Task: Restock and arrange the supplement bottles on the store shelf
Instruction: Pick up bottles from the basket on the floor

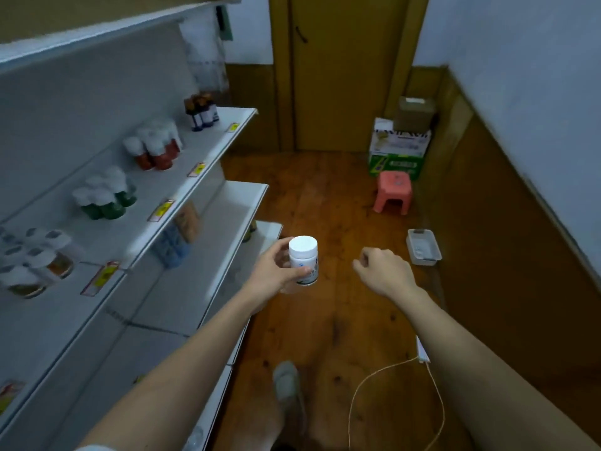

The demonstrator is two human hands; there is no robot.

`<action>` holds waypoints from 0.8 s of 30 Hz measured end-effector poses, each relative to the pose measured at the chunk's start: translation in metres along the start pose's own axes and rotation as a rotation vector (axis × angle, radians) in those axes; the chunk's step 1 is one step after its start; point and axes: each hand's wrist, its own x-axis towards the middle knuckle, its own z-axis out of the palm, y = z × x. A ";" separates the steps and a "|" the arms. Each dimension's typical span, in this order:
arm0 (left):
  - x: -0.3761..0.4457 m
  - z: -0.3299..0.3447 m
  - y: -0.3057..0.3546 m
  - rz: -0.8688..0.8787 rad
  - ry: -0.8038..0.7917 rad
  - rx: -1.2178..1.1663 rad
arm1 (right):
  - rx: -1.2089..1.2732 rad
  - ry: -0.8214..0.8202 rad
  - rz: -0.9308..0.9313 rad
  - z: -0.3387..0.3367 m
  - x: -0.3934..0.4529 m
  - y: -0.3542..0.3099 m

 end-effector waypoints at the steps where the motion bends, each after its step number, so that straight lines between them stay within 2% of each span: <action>1: 0.021 0.006 -0.002 -0.002 -0.021 0.014 | 0.004 -0.001 0.016 0.000 0.015 0.010; 14: 0.304 0.074 0.002 0.046 -0.314 0.072 | -0.030 -0.016 0.291 -0.017 0.223 0.092; 24: 0.501 0.189 0.009 0.053 -0.464 0.235 | 0.070 0.017 0.453 -0.028 0.374 0.210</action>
